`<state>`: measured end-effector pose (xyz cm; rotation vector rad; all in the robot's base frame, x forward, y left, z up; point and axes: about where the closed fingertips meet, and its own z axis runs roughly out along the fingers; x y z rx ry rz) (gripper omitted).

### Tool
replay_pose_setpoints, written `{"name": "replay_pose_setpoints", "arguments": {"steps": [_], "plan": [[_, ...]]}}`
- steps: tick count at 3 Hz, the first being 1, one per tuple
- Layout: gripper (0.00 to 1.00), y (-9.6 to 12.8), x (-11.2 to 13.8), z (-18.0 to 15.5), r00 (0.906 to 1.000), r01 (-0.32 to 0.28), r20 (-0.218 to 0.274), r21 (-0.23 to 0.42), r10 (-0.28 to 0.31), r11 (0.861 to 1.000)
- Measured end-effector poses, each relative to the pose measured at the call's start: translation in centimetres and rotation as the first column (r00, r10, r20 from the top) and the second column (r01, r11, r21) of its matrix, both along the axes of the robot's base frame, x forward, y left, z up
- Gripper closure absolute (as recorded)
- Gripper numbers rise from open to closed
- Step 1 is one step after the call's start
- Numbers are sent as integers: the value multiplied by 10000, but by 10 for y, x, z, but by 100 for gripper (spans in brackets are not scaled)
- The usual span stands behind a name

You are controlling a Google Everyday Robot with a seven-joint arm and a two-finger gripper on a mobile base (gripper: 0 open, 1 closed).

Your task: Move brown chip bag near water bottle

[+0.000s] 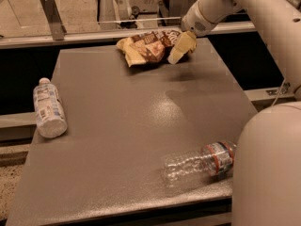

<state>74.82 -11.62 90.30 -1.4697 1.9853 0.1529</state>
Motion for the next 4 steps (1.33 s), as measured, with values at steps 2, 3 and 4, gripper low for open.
{"name": "replay_pose_setpoints", "arguments": {"steps": [2, 3, 4], "plan": [[15, 8, 17, -32, 9975, 333, -632, 337, -311, 9989], [39, 4, 19, -35, 9969, 436, -672, 456, -405, 9980], [62, 1, 14, -28, 9984, 341, -460, 598, -314, 9976]]}}
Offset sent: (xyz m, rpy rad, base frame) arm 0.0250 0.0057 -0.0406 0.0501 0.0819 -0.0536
